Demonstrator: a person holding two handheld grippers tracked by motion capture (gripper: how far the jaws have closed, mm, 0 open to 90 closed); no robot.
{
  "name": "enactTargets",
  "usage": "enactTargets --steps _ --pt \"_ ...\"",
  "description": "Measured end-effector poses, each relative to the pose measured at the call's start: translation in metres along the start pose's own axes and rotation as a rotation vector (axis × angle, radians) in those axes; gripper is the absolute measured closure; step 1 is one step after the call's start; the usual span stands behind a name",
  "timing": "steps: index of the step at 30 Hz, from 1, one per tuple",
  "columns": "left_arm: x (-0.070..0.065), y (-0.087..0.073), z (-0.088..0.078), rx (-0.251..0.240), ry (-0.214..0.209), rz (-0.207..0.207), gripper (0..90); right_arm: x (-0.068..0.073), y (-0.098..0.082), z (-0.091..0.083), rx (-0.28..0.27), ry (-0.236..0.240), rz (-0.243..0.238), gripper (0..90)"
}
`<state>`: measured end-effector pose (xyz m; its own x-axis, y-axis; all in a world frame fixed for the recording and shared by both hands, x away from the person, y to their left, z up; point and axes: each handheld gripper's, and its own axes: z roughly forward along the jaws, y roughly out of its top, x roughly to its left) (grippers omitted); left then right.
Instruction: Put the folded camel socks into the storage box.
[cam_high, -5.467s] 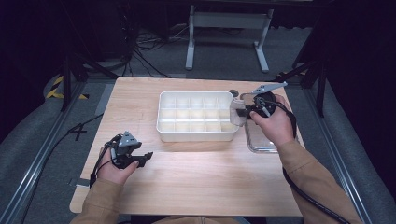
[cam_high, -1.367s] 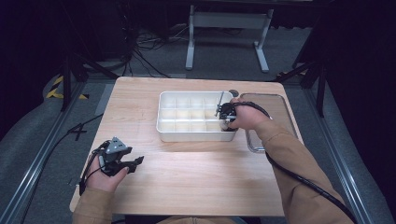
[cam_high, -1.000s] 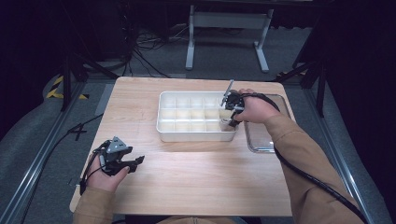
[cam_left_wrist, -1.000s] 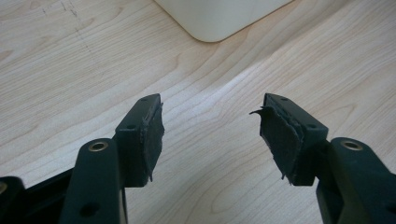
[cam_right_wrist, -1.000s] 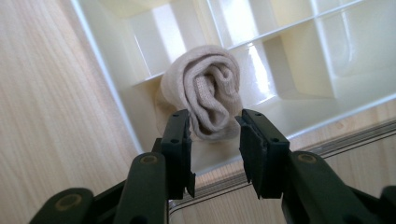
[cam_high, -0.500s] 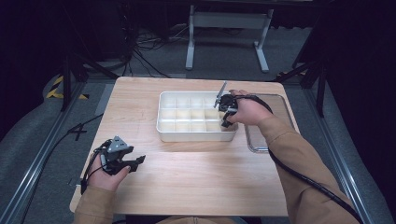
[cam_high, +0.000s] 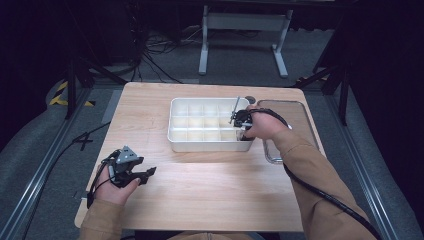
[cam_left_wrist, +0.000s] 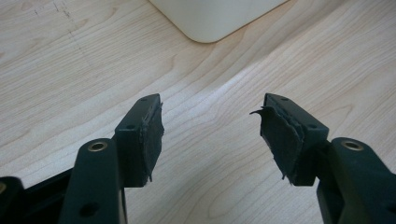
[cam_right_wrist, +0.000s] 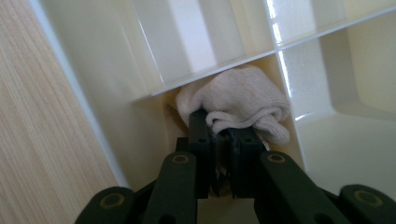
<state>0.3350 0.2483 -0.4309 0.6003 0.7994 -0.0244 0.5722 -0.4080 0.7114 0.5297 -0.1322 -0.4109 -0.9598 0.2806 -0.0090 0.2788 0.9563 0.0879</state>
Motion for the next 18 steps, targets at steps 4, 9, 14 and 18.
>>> enactTargets --steps 4,9,14,18 --pt "-0.001 0.000 0.001 0.001 -0.003 -0.009 39.4 0.000 0.002 0.002 0.020 0.011 0.013 81.2" --pt "-0.001 0.000 0.001 0.005 -0.006 -0.016 39.4 0.002 -0.001 -0.007 -0.023 -0.006 0.016 74.6" --pt "-0.001 0.001 0.002 0.000 -0.003 -0.001 39.4 0.003 -0.011 -0.031 -0.098 -0.003 0.066 65.2" --pt "-0.001 0.001 0.001 -0.002 -0.003 0.001 39.4 0.007 -0.021 -0.048 -0.163 -0.029 0.075 65.9"
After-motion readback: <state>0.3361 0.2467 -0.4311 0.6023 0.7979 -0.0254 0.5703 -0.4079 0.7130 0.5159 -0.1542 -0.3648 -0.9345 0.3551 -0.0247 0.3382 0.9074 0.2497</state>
